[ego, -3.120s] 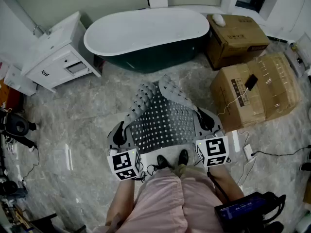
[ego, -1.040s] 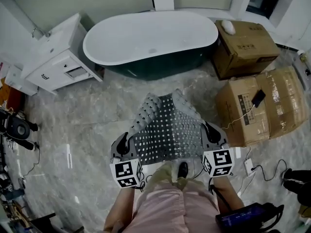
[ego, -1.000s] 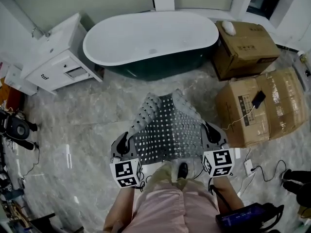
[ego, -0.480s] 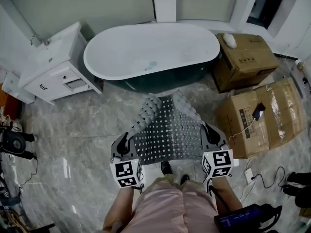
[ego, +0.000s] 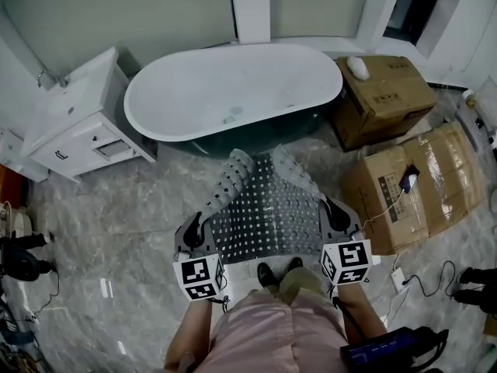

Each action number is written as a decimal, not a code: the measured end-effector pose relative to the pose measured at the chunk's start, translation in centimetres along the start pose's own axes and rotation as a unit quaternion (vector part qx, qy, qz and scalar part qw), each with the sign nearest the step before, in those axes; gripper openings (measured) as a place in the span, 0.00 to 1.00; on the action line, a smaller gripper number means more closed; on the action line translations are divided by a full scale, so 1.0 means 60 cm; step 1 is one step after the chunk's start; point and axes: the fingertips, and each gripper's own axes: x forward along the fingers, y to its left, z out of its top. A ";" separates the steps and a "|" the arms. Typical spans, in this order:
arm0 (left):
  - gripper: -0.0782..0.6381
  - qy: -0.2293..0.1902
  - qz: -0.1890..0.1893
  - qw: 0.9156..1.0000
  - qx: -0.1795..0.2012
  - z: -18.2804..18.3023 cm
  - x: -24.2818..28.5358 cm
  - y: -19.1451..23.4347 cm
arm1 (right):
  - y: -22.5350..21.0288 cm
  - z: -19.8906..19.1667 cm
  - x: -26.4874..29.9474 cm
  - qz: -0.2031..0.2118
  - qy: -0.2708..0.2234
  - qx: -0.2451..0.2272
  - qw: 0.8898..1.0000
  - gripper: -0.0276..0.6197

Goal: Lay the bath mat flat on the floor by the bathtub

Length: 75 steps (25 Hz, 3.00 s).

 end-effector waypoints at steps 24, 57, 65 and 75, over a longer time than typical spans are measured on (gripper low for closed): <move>0.16 0.051 0.010 0.998 0.025 0.033 0.152 -0.075 | -0.145 -0.021 0.122 0.020 0.028 0.033 0.999 0.08; 0.16 0.028 0.114 0.993 -0.006 0.091 0.203 0.024 | -0.144 0.089 0.306 0.097 -0.010 -0.011 0.995 0.08; 0.16 0.016 0.100 0.995 -0.011 0.101 0.225 0.087 | -0.101 0.119 0.338 0.082 -0.010 -0.020 0.996 0.08; 0.16 0.020 0.063 0.998 -0.013 0.097 0.258 0.135 | -0.061 0.146 0.360 0.054 -0.014 -0.033 0.998 0.08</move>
